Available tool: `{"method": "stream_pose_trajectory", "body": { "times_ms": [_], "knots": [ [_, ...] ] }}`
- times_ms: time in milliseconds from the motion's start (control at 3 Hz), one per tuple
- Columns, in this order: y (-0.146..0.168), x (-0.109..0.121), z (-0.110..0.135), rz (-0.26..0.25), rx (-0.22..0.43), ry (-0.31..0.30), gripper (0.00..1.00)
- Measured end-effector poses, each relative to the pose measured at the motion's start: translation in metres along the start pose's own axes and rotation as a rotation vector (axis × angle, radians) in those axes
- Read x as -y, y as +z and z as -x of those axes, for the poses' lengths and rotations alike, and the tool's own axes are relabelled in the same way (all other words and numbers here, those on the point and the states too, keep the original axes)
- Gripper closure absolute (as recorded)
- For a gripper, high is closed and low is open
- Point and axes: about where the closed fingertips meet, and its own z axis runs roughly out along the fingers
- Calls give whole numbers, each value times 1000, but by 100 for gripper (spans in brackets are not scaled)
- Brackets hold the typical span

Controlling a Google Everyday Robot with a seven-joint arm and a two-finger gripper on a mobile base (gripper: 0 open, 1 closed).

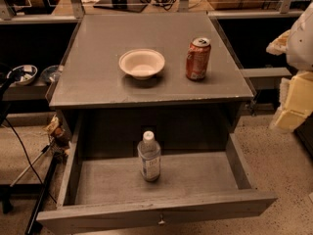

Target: Pick blue plastic bottle from top drawer and place on counter

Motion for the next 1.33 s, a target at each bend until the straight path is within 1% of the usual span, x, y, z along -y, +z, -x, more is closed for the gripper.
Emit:
{"method": "stream_pose_trajectory", "body": {
  "times_ms": [333, 667, 1000, 1333],
  "knots": [
    [2, -2, 0, 0, 12, 3, 0],
    [10, -8, -2, 10, 46, 19, 0],
    [35, -20, -7, 44, 90, 55, 0],
    [49, -27, -9, 69, 117, 74, 0]
  ]
}}
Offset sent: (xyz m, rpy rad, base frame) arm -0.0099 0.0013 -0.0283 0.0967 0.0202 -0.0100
